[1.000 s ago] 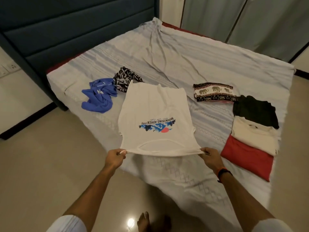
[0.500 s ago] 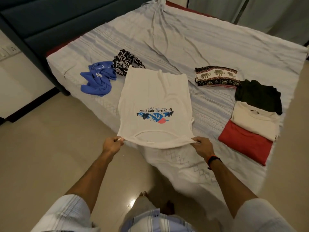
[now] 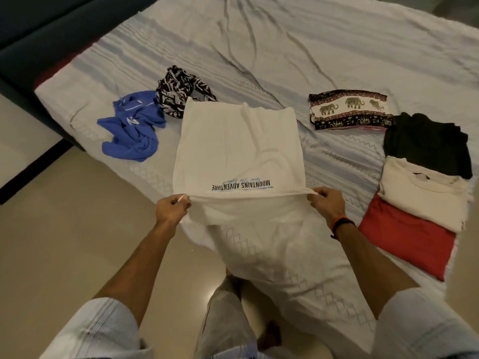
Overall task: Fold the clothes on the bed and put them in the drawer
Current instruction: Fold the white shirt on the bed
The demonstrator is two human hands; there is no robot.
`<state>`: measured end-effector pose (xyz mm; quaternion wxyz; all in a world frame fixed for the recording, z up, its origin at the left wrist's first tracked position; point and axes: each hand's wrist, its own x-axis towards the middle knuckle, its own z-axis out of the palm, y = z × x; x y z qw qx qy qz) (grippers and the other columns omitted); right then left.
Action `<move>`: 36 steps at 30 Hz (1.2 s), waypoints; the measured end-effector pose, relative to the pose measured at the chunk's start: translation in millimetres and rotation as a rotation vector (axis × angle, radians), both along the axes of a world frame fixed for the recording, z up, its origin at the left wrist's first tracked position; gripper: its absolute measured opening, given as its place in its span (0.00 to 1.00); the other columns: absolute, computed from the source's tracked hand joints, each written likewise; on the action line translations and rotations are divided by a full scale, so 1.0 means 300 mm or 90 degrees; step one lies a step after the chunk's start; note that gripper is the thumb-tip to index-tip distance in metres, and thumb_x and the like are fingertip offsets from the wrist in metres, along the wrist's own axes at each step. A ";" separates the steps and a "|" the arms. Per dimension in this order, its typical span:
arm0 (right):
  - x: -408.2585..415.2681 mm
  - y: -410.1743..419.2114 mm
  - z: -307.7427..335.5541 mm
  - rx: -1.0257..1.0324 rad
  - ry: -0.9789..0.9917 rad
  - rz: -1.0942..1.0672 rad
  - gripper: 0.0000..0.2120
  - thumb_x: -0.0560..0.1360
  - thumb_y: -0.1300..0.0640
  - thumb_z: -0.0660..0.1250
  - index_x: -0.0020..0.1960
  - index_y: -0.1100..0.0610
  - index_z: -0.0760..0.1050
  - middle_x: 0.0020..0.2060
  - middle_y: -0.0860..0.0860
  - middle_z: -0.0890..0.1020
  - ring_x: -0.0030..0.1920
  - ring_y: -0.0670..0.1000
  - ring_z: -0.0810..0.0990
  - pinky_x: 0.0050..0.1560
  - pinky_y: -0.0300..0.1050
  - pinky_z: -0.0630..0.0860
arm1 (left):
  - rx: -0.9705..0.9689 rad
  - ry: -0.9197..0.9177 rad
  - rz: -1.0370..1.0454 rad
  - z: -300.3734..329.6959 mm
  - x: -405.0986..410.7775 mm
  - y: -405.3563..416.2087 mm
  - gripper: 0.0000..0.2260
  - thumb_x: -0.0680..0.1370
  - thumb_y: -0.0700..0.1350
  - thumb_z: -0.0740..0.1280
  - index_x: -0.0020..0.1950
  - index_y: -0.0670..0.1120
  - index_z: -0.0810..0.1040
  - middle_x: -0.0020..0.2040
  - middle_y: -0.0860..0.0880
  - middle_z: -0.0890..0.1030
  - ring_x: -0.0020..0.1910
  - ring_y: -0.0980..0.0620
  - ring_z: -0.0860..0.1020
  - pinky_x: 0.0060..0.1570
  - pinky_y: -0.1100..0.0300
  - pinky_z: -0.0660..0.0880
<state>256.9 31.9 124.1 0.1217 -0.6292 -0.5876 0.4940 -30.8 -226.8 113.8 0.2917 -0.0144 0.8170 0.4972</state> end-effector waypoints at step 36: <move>-0.404 0.021 -0.570 0.092 -0.488 0.653 0.55 0.68 0.36 0.67 0.80 0.59 0.40 0.79 0.61 0.41 0.79 0.65 0.41 0.74 0.72 0.43 | -0.537 0.356 -0.878 -0.553 -0.133 0.325 0.59 0.68 0.60 0.76 0.80 0.41 0.37 0.78 0.38 0.32 0.78 0.35 0.37 0.75 0.34 0.44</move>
